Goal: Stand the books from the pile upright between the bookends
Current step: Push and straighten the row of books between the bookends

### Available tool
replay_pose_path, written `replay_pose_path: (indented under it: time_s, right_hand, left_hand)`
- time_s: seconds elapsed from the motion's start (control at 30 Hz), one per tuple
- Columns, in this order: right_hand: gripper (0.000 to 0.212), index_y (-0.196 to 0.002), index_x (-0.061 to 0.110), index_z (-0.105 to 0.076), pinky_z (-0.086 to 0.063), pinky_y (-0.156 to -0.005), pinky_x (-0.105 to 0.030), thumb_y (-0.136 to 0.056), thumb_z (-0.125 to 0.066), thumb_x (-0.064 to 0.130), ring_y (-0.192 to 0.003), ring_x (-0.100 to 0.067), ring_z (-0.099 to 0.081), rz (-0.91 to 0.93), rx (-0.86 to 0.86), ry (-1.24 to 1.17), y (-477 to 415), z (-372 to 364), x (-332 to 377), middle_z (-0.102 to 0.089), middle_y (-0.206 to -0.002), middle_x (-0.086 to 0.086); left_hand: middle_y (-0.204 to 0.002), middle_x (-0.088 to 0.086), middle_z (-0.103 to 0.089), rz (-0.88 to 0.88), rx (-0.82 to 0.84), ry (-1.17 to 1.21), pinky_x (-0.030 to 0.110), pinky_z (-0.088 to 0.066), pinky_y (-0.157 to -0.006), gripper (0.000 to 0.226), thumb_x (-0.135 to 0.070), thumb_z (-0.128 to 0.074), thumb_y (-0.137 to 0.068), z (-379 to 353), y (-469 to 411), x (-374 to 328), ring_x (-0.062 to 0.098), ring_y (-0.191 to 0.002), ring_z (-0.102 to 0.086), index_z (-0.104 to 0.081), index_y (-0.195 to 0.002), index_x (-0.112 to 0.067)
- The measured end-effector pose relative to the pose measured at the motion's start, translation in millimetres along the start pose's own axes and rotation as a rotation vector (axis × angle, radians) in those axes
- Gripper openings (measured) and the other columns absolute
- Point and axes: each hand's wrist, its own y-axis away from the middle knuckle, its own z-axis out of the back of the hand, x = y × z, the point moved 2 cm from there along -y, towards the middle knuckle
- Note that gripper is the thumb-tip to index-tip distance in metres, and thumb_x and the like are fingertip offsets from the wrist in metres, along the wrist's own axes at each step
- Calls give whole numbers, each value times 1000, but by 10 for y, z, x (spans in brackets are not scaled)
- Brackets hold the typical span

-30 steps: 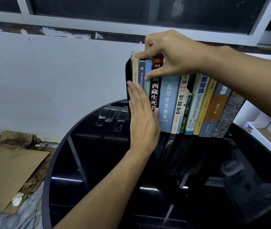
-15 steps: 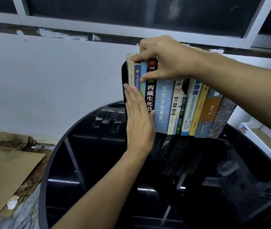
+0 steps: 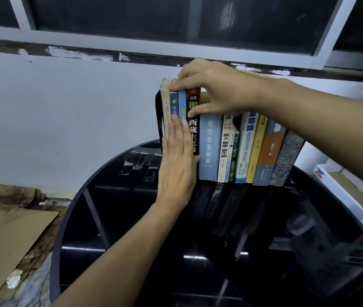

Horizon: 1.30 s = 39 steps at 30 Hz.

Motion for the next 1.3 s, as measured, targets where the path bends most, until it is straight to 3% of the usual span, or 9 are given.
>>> replay_pose_path:
  time_s: [0.17,0.33,0.53,0.67,0.8,0.93,1.07,1.3]
  right_hand:
    - [62,-141,16,-58,-40,-101,-42,-85,-79,34,-120,-29,-48,-22,5,-10,-3,8,15,-59,-125,-9]
    - [63,-142,14,-56,-35,-101,-34,-86,-79,29,-122,-30,-47,-38,-16,-13,10,6,51,-59,-127,-11]
    - [68,-147,16,-48,-32,-114,-29,-87,-77,28,-136,-21,-42,-37,-18,-29,111,54,79,-50,-146,-4]
    - [77,-150,10,-41,-21,-113,-8,-86,-78,31,-139,-16,-39,-122,-80,-76,237,110,47,-44,-151,-6]
    - [71,-143,10,-49,-36,-103,-20,-84,-78,39,-125,-19,-52,-210,-102,-59,380,149,-30,-54,-138,-7]
    - [47,-122,17,-67,-51,-92,-37,-84,-76,43,-105,-18,-63,-158,-2,10,482,127,-47,-67,-116,-1]
    - [37,-117,27,-72,-56,-84,-45,-84,-78,42,-98,-15,-66,-159,-2,-4,491,104,7,-72,-109,7]
    - [31,-110,26,-76,-55,-82,-46,-81,-83,35,-95,-21,-68,-187,-71,7,487,28,-45,-75,-104,5]
  left_hand:
    - [-165,9,25,-15,7,10,44,1,-128,81,-14,-51,-104,14,-1,25,20,-154,25,5,-161,-5]
    - [-169,13,17,21,-4,7,47,-3,-128,82,-12,-54,-103,3,-12,-5,22,-156,19,3,-161,-4]
    - [-170,13,14,-23,2,39,47,1,-128,87,-30,-56,-104,85,-5,-61,23,-157,16,6,-162,-8]
    - [-169,13,15,-46,30,-37,46,0,-128,98,-38,-61,-99,100,-93,-56,23,-157,15,11,-160,-10]
    - [-169,13,15,-51,49,-84,45,1,-128,103,-39,-65,-95,96,-91,-29,25,-157,12,9,-160,-9]
    - [-169,13,17,-44,54,-107,45,1,-128,105,-40,-66,-94,85,-104,-34,24,-157,15,10,-160,-9]
    - [-168,12,18,-41,55,-124,46,1,-128,109,-42,-66,-93,70,-111,-26,22,-156,17,17,-158,-12]
    - [-169,15,12,-44,30,-137,49,-3,-128,105,-42,-64,-93,46,-116,-25,23,-157,14,12,-159,-12]
